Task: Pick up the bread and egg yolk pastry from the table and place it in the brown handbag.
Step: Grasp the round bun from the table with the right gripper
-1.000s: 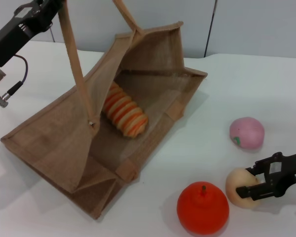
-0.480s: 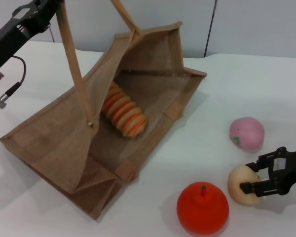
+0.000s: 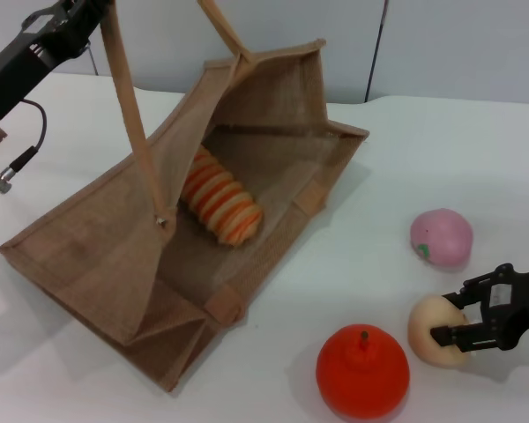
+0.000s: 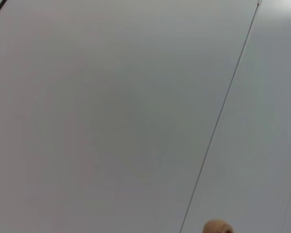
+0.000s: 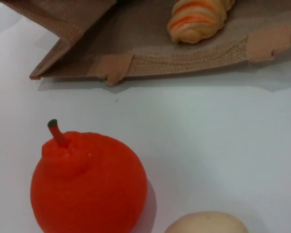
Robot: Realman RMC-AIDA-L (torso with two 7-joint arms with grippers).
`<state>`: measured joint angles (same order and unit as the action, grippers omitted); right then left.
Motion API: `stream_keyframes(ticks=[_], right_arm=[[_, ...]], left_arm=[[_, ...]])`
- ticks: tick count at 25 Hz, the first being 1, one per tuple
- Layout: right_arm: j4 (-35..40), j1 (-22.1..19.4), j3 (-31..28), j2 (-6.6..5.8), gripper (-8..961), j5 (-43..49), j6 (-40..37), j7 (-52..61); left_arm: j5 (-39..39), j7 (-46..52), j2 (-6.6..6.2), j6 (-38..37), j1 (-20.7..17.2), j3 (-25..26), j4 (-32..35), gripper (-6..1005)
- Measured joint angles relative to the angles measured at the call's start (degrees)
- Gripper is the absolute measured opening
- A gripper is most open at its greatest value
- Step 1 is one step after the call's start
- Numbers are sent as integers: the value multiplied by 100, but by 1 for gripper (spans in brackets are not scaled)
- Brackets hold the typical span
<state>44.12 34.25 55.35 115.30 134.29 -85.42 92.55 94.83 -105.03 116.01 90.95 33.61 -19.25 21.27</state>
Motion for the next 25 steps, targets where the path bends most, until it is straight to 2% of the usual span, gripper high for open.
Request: stream_keyframes(ticks=[21,25], right_arm=[[46,63,-85,-55,510,-14,-252,141],[57,69,-228,-73,465,3,-352,141]], left_arm=[[0,0,0,13,6,0,0,125],[0,0,0,12,12,0,0,125]])
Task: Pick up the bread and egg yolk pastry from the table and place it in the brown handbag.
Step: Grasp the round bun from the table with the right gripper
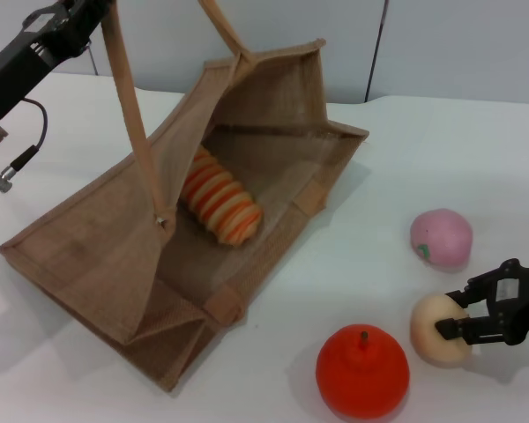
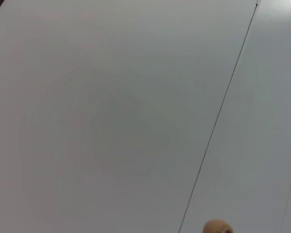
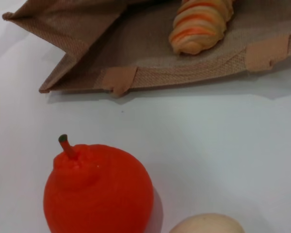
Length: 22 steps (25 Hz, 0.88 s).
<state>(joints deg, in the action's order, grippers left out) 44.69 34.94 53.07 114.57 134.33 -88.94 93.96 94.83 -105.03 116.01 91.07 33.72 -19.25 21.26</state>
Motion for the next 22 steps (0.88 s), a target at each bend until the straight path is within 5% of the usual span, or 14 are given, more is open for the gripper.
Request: stream_keyframes(ticks=[22], right_arm=[[54,13,-388,-137,414,-25,-183,-47]], left_arm=[[-1,0,1,1,20,0,0,126]])
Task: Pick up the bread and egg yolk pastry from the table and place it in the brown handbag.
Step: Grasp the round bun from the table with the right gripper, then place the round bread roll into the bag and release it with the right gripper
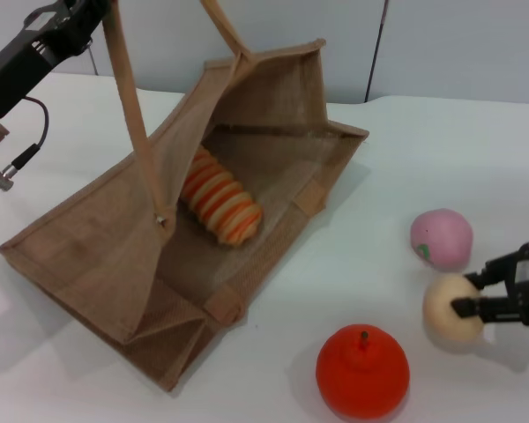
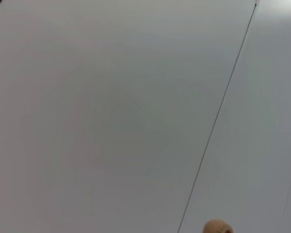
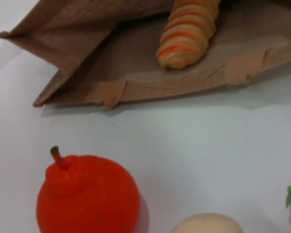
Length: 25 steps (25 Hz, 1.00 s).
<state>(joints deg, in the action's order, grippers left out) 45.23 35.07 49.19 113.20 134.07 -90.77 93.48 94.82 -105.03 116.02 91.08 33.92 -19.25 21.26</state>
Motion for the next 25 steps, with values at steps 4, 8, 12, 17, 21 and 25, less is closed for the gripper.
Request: stream_keyframes(ticks=[4,8,12,17,21,25], right_arm=[[233,60,-178,22,403,-135,-85,-12],[311,325,-172,112,397,-438,-221,-128],[113,773,-153,251,391,-610,-133,-303],[-902,1375,137,264,384,-1116,710,-661],[-1515,1694,659,279,380,-1677,1494,-981],[-1838,1838,1456,326,376,-2477,2400,-1119]], left_arm=[[-39,0,10,8,43,-48,0,126],[-146,0,15,15,172,-83,-36,126],[-272,8,29,43,352,-92,-67,126],[-423,84,23,283,614,-96,-201,127],[-506,213,27,430,758,-97,-201,127],[-526,327,26,687,840,-97,-198,127]])
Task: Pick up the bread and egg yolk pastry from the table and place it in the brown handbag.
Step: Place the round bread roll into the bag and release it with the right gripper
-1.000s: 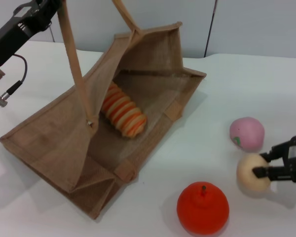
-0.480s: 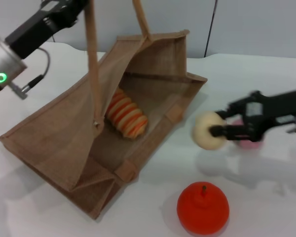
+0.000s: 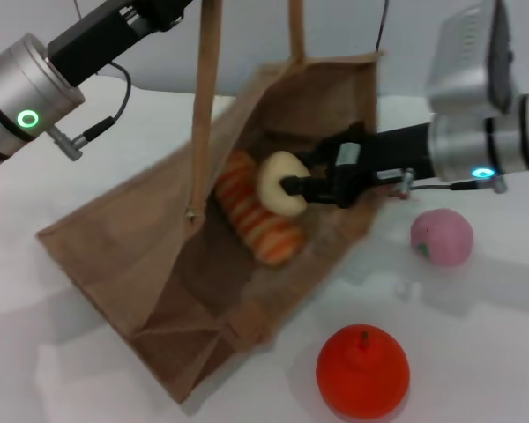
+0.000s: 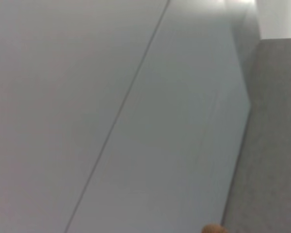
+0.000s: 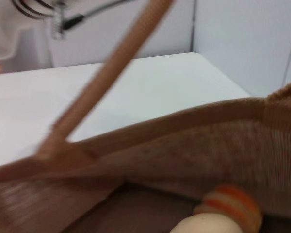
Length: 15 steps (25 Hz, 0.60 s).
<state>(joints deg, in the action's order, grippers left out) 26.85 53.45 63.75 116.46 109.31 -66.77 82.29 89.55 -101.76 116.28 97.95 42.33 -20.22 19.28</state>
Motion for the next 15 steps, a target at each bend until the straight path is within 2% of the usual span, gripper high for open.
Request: stream_keyframes(ticks=[5,9,12,15], right_arm=[[-46,-13,1270,31,372,-1407,1017,-176],[-49,-106,2497,55,370,-2630,1812,-858],[-20,-234,3297,56,368,-3606,2134,-1557],[4,-342,3722,38,372,-4310,2189,-2206]], left_arm=[[3,134,1,243,53,0,25,127],[57,152,-3,362,33,28,40,127],[59,152,-6,381,5,54,39,128],[113,152,-16,458,-65,73,40,128]])
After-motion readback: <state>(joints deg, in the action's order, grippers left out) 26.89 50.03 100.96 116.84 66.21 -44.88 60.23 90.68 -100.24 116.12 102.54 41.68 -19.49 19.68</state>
